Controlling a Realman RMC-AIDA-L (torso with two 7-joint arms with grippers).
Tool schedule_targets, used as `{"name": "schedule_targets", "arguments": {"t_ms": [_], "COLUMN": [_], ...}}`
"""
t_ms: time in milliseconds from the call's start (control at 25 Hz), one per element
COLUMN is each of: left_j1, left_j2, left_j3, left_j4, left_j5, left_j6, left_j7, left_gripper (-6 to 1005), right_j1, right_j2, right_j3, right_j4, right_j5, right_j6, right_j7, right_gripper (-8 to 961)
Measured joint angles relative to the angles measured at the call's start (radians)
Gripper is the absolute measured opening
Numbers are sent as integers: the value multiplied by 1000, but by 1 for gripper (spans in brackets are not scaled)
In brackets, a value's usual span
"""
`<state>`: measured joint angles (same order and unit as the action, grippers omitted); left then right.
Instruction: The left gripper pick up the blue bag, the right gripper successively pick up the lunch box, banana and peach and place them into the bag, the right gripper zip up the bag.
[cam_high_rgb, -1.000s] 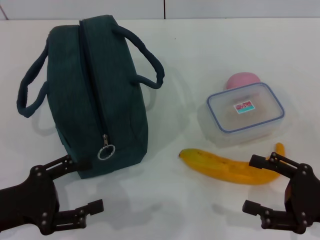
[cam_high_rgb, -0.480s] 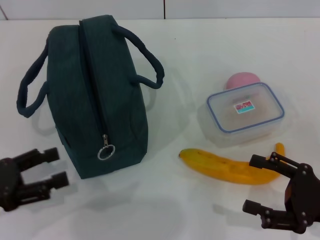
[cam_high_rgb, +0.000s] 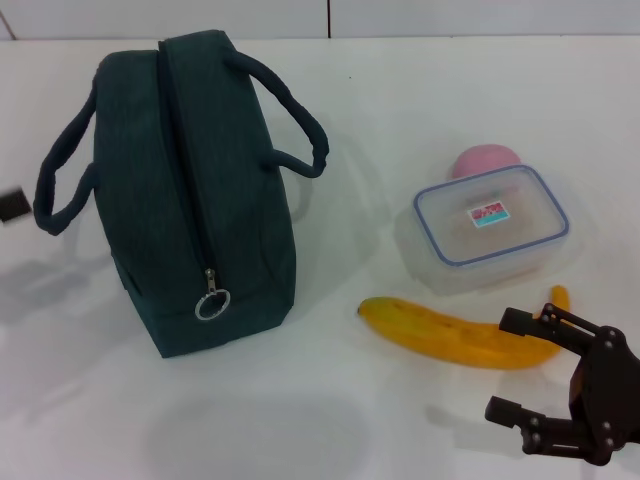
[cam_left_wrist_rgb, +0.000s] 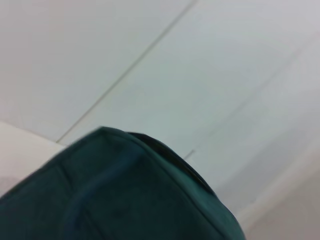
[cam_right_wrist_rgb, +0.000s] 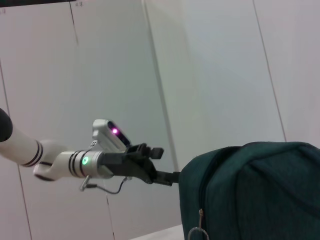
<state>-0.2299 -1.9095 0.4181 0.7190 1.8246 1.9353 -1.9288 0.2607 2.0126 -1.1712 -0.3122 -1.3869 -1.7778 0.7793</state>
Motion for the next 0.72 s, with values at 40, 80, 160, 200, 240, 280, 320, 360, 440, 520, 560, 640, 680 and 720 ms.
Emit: {"name": "schedule_targets", "arguments": {"t_ms": [40,80,160,200,240,280,320,360,440,520,560,640,680,720], "left_j1": [-16,-29,-63,-79,-96,-112,-136,-153,-206,-248,-266,-293,-303,-311], "left_j2": [9,17,36,44,54,63,73,80,94,100,102,103,103,103], "left_j3": [-1,-1,-2,-2,0,1,4,5,10,25,41,78,93,106], "left_j4": [17,29,62,80,100,117,136,146,164,168,169,170,172,175], "left_j5": [2,2,7,11,21,37,62,86,160,223,242,257,258,259], "left_j6": [-12,-21,-36,-41,-50,-57,-64,-67,-69,-67,-67,-67,-67,-67], "left_j7": [-73,-124,-238,-285,-341,-386,-438,-468,-532,-568,-581,-606,-617,-626], "left_gripper": [828,826,822,820,818,816,815,813,809,805,803,799,797,795], "right_j1": [0,1,2,2,2,2,3,3,3,5,7,13,15,15], "right_j2": [0,0,1,1,1,2,2,2,2,2,2,1,2,2], "right_j3": [-1,-1,-3,-3,-4,-4,-4,-3,-1,0,0,0,0,0], "right_j4": [0,1,1,1,1,1,1,1,3,8,11,16,17,18], "right_j5": [1,1,1,1,2,2,2,2,2,2,2,3,3,3], "right_j6": [1,1,1,2,2,2,3,3,3,5,6,7,7,8], "right_j7": [0,0,0,0,0,0,0,0,0,0,0,2,4,6], "right_gripper": [862,861,860,859,859,858,857,856,855,853,853,851,851,850]}}
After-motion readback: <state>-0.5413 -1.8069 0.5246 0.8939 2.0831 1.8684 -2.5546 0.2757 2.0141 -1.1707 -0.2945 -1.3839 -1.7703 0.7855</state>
